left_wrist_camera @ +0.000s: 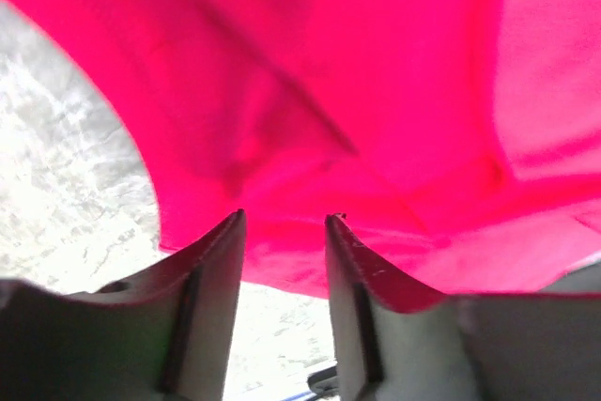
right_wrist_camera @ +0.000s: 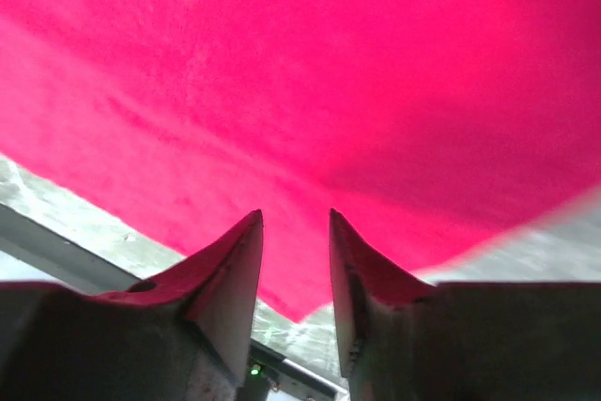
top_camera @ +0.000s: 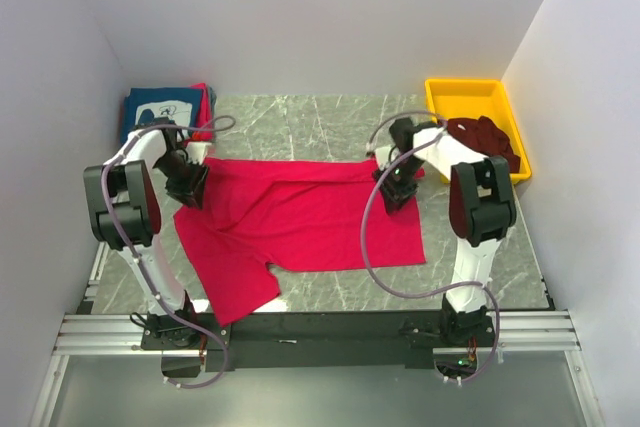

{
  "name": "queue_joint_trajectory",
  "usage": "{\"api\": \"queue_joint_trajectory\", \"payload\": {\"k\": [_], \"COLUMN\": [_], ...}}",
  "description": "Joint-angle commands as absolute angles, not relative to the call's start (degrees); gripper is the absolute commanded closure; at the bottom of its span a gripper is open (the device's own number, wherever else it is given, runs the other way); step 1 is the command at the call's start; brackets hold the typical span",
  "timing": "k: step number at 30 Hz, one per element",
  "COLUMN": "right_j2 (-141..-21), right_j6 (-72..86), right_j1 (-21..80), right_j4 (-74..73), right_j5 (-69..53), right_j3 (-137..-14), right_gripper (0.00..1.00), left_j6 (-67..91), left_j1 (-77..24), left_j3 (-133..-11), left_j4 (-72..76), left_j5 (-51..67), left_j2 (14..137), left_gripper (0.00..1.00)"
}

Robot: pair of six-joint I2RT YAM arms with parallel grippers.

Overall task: Fold and stack the t-shirts
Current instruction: Fold the tshirt

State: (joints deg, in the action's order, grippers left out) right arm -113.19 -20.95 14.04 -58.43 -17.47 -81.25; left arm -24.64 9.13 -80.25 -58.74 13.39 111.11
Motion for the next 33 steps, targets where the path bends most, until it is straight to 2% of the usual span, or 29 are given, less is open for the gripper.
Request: {"api": "queue_joint_trajectory", "payload": {"k": [1,2,7,10,13,18,21,22,23,29,33], "right_j2": [-106.7,-106.79,-112.23,-115.74,-118.56,-121.45,-121.47,-121.29,-120.94,-119.88,-122.08], "right_j6": [-23.2,-24.25,-28.03,-30.22,-32.07,-33.22,-32.78,-33.13,-33.4,-37.79,-38.15], "right_j1": [9.33,8.62,6.94,7.03,7.12,6.77,6.33,6.24,6.24,6.15,5.89], "right_j4": [-59.06,-59.06,-59.5,-58.88,-58.8,-57.65,-57.4,-56.87,-56.08,-51.25,-51.59], "right_j5": [-20.31,-19.17,-10.57,-7.48,-5.19,-0.18,-0.18,-0.09,-0.09,3.51,3.16], "right_j3": [-89.01,-90.34,-100.78,-104.4,-106.34,-106.78,-106.09,-104.52,-103.89,-97.48,-98.17], "right_gripper": [0.58,0.57,0.55,0.48,0.46,0.44,0.43,0.37,0.35,0.35,0.39], "left_j6": [-30.93,-31.37,-28.84,-26.99,-25.32,-23.21,-22.15,-21.89,-21.62,-20.66,-20.48], "left_j1": [7.39,6.43,-1.82,-3.51,-4.13,-5.27,-6.5,-7.2,-7.47,-7.91,-7.91], "left_j3": [-84.46,-84.46,-80.61,-79.11,-78.31,-76.3,-75.24,-74.8,-74.71,-75.67,-76.38], "left_j4": [-64.33,-65.03,-62.06,-60.47,-59.42,-58.27,-57.22,-56.87,-56.52,-56.69,-56.51], "left_j5": [23.28,23.55,21.46,21.18,20.83,19.6,19.17,18.99,18.9,18.46,17.41], "left_j2": [103.98,103.28,100.11,100.81,101.42,102.22,102.04,102.04,102.13,103.79,104.15], "left_gripper": [0.53,0.49,0.46,0.42,0.41,0.4,0.36,0.35,0.35,0.35,0.35]}}
